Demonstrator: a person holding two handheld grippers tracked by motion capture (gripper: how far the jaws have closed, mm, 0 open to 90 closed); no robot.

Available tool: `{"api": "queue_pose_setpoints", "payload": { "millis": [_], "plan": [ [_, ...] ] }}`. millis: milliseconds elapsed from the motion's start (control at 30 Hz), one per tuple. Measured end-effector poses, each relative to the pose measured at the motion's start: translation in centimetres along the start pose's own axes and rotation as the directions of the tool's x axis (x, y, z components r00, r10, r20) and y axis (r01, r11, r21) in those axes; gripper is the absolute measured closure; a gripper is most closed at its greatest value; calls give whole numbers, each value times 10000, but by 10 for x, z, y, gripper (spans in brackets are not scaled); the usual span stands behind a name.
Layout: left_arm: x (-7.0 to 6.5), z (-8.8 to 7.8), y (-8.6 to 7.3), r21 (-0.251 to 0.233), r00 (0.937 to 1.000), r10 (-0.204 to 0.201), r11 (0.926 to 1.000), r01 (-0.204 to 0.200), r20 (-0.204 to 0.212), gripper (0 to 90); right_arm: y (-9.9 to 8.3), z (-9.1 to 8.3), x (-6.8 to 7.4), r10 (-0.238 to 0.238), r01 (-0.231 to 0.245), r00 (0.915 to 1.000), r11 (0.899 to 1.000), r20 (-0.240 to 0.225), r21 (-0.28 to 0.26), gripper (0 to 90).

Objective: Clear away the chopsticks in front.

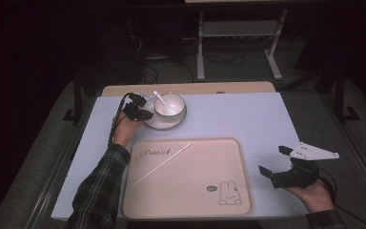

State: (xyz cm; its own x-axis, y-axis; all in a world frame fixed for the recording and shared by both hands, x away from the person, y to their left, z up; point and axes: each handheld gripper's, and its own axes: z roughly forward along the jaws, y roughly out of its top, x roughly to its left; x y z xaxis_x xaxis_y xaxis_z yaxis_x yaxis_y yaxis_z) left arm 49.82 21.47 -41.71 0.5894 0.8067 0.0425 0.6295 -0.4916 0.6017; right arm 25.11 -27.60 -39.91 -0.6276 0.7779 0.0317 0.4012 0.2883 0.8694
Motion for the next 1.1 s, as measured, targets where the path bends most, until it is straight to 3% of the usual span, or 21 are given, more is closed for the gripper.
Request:
{"api": "queue_pose_setpoints", "payload": {
  "millis": [200,500,667,900,1100],
  "plan": [
    [2,2,-1,49,9999,-118,9999,118,47,836,0,0,0,-2,2,10000,10000,-7,0,0],
    [6,-7,0,-196,9990,-446,9988,444,-78,849,0,-1,0,7,-7,10000,10000,-16,-21,0],
    [16,-25,-7,-383,9958,-916,9950,919,83,850,0,-1,0,6,-6,10000,10000,4,-45,0],
    [23,-55,-26,-444,9944,-1052,9934,1055,107,852,1,-2,1,-45,46,10000,9999,44,-111,0],
    [22,-80,-46,-509,9929,-1184,9916,1186,58,852,1,-2,2,-41,41,10000,9999,57,-103,0]
  ]
}}
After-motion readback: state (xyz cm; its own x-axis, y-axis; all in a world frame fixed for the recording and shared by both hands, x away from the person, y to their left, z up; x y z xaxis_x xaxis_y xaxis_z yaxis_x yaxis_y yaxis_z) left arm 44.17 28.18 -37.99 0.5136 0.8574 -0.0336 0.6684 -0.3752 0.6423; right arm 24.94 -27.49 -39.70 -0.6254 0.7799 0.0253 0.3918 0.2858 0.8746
